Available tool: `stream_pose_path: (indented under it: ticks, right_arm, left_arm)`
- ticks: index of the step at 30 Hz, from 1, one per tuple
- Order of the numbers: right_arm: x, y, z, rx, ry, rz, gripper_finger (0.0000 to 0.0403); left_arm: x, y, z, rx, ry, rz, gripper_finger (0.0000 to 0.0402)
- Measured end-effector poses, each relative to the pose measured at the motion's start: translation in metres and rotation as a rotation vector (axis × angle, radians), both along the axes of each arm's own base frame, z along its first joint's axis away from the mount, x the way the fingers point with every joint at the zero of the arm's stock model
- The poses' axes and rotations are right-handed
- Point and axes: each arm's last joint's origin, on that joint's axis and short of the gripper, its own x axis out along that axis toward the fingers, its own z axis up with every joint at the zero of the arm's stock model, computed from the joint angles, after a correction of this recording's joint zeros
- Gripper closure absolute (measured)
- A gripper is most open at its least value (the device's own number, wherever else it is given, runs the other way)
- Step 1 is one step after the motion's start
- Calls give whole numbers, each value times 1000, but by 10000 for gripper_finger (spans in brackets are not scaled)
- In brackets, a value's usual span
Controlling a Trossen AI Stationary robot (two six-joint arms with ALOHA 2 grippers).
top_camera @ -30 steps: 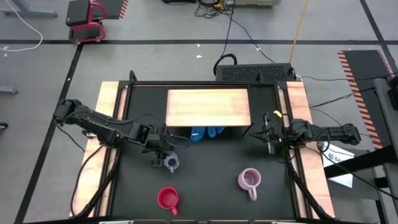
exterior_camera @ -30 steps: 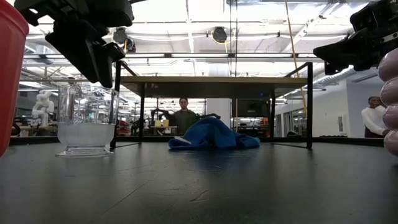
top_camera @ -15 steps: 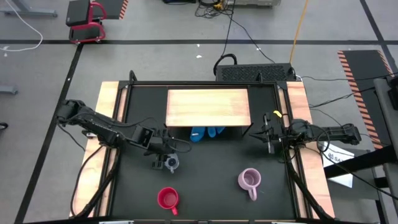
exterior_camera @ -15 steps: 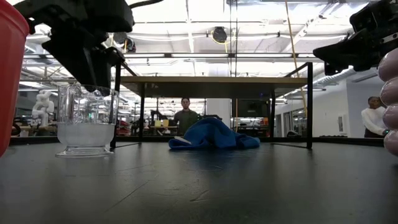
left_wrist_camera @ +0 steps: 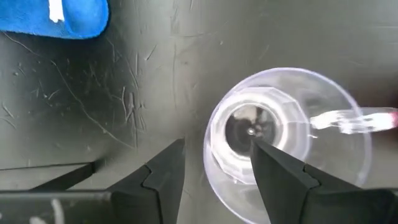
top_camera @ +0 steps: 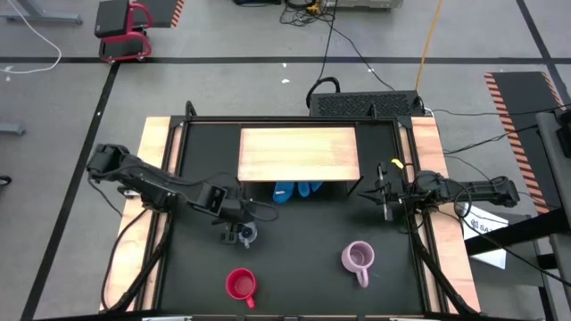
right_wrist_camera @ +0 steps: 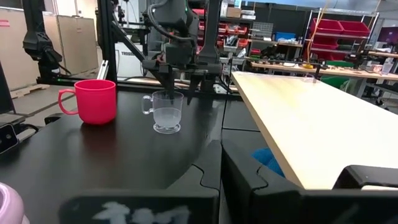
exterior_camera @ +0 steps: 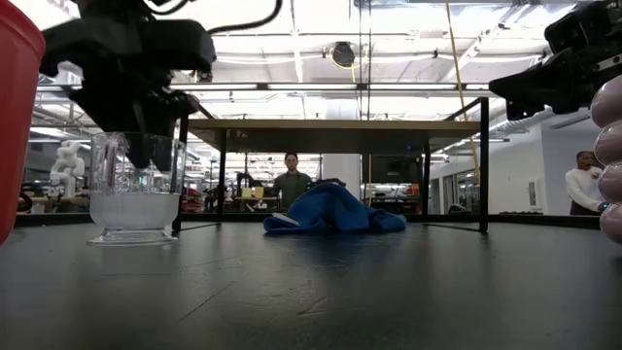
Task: Stack small to large cups/mugs on shelf
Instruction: Put the transparent mug on the shelf
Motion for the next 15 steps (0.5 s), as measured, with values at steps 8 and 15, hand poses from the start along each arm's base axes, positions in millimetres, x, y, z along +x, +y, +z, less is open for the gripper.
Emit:
stream_pose_path:
  ticks: [8, 15]
  right_arm:
    - [0, 0, 0, 0, 0, 0, 403]
    - [0, 0, 0, 0, 0, 0, 403]
  left_arm:
    - [3, 5, -4, 4, 18, -2, 218]
    - [1, 8, -1, -36, 20, -2, 218]
